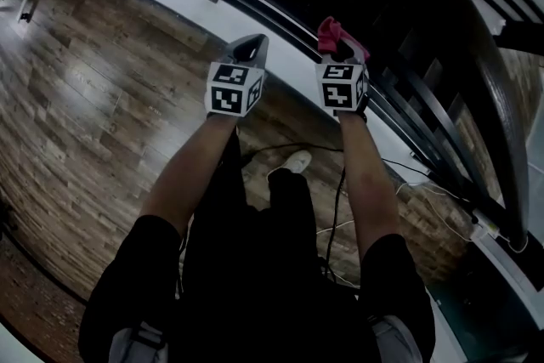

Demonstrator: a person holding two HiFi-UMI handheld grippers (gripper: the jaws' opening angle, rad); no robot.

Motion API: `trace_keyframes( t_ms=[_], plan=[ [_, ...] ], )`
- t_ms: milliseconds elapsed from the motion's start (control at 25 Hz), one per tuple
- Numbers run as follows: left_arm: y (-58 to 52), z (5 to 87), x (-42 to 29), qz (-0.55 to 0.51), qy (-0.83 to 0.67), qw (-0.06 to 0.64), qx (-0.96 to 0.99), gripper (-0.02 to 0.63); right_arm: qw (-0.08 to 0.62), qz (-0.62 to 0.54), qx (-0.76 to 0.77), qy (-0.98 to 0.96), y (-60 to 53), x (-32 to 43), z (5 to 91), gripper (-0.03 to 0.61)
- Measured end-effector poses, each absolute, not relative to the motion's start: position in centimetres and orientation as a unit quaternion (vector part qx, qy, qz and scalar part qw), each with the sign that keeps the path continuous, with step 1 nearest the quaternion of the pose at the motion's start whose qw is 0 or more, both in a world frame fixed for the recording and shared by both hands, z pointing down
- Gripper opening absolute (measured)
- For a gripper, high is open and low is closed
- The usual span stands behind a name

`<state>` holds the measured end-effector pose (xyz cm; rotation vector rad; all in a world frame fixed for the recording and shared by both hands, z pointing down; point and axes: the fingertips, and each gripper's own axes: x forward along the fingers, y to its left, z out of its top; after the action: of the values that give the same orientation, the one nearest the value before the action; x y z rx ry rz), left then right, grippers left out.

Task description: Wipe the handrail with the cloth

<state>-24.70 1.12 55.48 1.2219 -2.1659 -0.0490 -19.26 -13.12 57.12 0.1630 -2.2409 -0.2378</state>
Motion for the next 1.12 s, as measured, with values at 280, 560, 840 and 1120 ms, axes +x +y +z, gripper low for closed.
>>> trace_keyframes(
  t_ms=[280, 560, 840, 1120],
  plan=[
    [3.5, 55.4, -26.8, -0.024, -0.831, 0.326, 0.45, -0.002, 0.43, -0.098, 0.059, -0.895, -11.8, -21.7, 57.1, 0.046],
    [4.9, 55.6, -29.0, -0.039, -0.84, 0.331, 0.428, -0.002, 0.426, -0.107, 0.052, -0.897, -10.6, -23.8, 57.2, 0.046],
    [6.6, 56.0, -31.0, -0.064, -0.847, 0.341, 0.403, -0.002, 0.423, -0.123, 0.032, -0.897, -8.9, -26.4, 56.9, 0.046],
    [8.4, 56.9, -33.0, -0.08, -0.853, 0.348, 0.381, -0.002, 0.417, -0.138, 0.013, -0.898, -7.1, -29.5, 56.7, 0.046]
  ],
)
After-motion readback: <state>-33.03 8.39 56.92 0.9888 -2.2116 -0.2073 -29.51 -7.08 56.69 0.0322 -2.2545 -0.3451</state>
